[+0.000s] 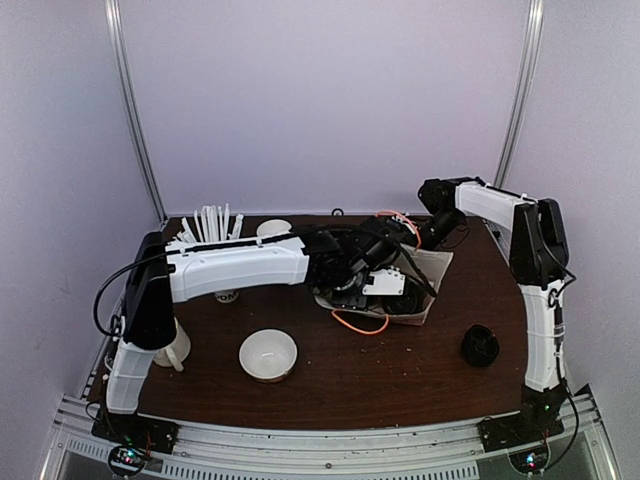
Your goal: Pack the takeout coffee
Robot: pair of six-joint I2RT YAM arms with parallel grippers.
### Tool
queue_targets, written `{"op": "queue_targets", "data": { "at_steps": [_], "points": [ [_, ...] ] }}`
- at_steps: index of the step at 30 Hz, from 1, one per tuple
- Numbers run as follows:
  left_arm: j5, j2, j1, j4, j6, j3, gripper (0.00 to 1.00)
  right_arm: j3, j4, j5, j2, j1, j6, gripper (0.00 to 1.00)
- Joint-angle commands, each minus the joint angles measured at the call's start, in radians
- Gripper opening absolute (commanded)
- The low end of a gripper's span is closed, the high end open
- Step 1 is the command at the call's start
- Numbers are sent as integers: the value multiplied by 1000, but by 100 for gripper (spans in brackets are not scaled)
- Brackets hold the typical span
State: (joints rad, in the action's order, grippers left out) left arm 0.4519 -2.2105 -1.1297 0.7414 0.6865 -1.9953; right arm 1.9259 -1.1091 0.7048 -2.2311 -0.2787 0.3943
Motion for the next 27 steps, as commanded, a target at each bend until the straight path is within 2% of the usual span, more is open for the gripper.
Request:
{"op": "queue_targets", "data": {
  "at_steps": [1, 11, 16, 27],
  "points": [
    [-49, -58, 25, 43, -9, -75, 50, 36, -88, -53, -7, 21, 37, 53],
    [-129, -172, 45, 192, -39, -293, 50, 44, -140, -78, -61, 59, 96, 54],
    [-120, -170, 49, 203, -43, -317, 50, 38, -168, -37, -100, 45, 98, 53],
    [-202, -164, 76, 222, -30, -350, 50, -50, -205, 9, -90, 8, 113, 52]
  ]
}}
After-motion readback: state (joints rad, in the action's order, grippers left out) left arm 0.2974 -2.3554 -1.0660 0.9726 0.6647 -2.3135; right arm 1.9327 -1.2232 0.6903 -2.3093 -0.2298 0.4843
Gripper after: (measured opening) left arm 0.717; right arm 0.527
